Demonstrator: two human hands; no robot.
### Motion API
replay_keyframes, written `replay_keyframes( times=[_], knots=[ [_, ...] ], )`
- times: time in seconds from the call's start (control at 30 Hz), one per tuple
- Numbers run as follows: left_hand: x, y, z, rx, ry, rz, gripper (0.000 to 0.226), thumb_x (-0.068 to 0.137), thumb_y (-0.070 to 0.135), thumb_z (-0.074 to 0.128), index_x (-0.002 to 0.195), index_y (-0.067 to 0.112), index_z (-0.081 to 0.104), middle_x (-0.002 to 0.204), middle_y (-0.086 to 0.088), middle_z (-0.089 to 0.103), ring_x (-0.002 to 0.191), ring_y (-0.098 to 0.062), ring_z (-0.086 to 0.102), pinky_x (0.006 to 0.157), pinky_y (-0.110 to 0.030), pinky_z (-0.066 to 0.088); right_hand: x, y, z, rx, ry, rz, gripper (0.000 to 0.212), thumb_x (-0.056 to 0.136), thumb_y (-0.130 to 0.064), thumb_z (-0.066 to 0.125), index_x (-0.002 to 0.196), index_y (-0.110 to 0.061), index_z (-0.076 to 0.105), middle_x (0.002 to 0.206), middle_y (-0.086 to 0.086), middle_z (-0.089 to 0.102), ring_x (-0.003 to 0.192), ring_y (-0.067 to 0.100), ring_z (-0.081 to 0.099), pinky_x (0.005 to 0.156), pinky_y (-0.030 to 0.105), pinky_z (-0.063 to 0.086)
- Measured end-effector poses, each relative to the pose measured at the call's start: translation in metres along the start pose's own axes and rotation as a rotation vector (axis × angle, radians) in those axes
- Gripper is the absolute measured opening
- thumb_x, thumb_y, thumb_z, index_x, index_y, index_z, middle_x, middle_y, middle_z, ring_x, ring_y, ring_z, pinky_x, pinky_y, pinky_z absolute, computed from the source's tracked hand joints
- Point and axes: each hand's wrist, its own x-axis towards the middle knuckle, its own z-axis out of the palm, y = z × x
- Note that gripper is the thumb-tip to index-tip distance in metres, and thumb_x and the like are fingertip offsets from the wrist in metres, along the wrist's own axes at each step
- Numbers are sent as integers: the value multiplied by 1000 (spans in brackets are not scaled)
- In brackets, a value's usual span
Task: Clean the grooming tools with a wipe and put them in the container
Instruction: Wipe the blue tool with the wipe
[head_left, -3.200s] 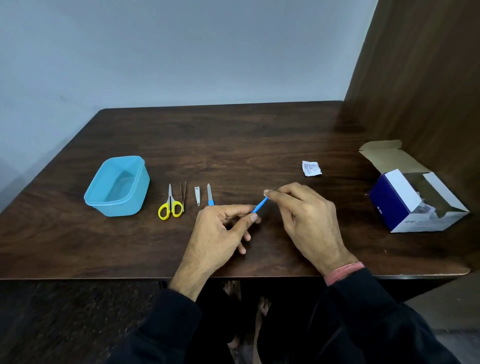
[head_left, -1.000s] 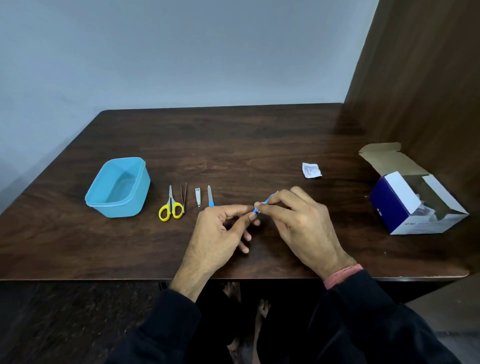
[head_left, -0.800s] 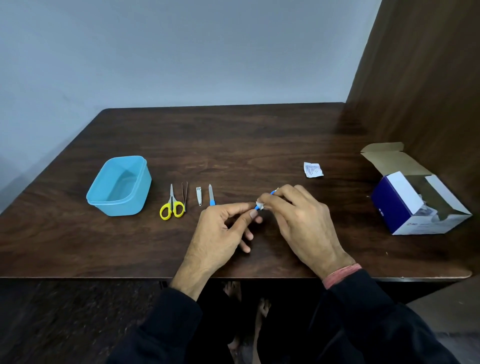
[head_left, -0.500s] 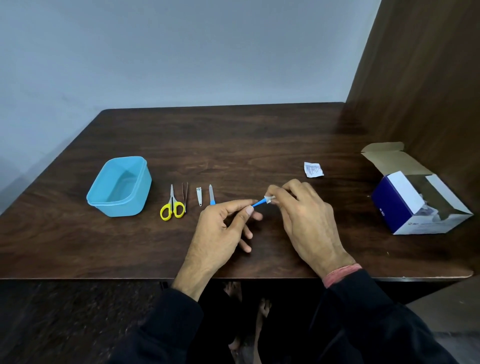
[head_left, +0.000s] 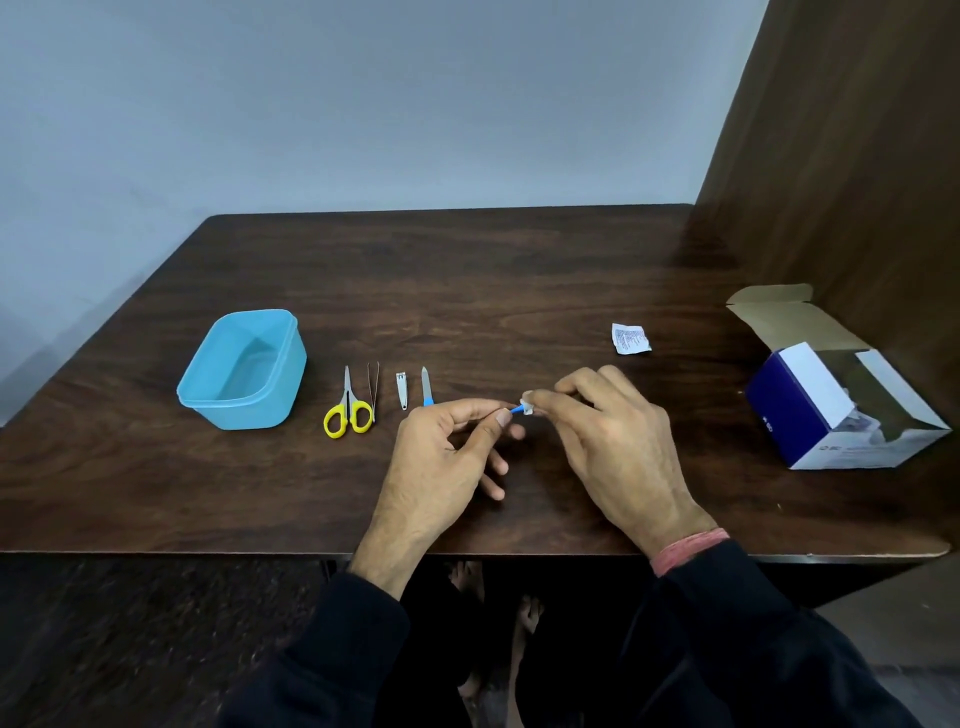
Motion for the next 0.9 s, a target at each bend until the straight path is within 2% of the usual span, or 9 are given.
replay_keyframes(
  times=[0.13, 0.4, 0.5, 0.6, 0.7, 0.9],
  knots=[
    [0, 1, 0, -41, 22, -8, 17, 111, 11, 69, 107, 17, 85, 93, -7, 85, 61, -15, 66, 48, -33, 62, 0, 1, 0, 2, 11, 42, 21, 101, -13, 81, 120, -23, 84, 106, -5, 68, 92, 18, 58, 51, 38, 53],
    [1, -1, -1, 19, -53, -1, 18, 109, 12, 72, 109, 19, 88, 95, -7, 84, 61, -17, 65, 50, -32, 61, -1, 2, 1, 65, -15, -107, 12, 105, -16, 80, 115, -23, 85, 107, -4, 68, 88, 18, 59, 53, 39, 54],
    [1, 0, -2, -13, -60, 0, 16, 109, 11, 72, 112, 16, 87, 95, -8, 84, 61, -17, 65, 48, -31, 61, -2, 2, 0, 30, 1, -85, 17, 107, -16, 73, 117, -24, 84, 107, -3, 68, 89, 20, 60, 53, 40, 55],
    [1, 2, -2, -60, -30, -8, 14, 108, 10, 73, 112, 13, 86, 94, -9, 85, 61, -17, 64, 48, -31, 61, -2, 4, 2, 0, 26, -7, 24, 102, -11, 78, 120, -25, 84, 108, -4, 68, 91, 19, 59, 51, 39, 54],
    [0, 1, -3, -81, -13, -14, 13, 107, 10, 74, 111, 13, 86, 94, -10, 85, 61, -16, 63, 48, -31, 61, 0, 4, 1, 6, 31, 4, 20, 106, -14, 74, 119, -24, 85, 106, -4, 68, 90, 18, 57, 50, 39, 53],
    [0, 2, -5, -41, -104, 3, 17, 108, 10, 73, 111, 18, 87, 96, -10, 85, 61, -12, 64, 49, -28, 60, -2, 2, 0, 73, -6, -87, 13, 109, -18, 74, 116, -23, 84, 106, -4, 68, 86, 17, 60, 54, 40, 55]
  ],
)
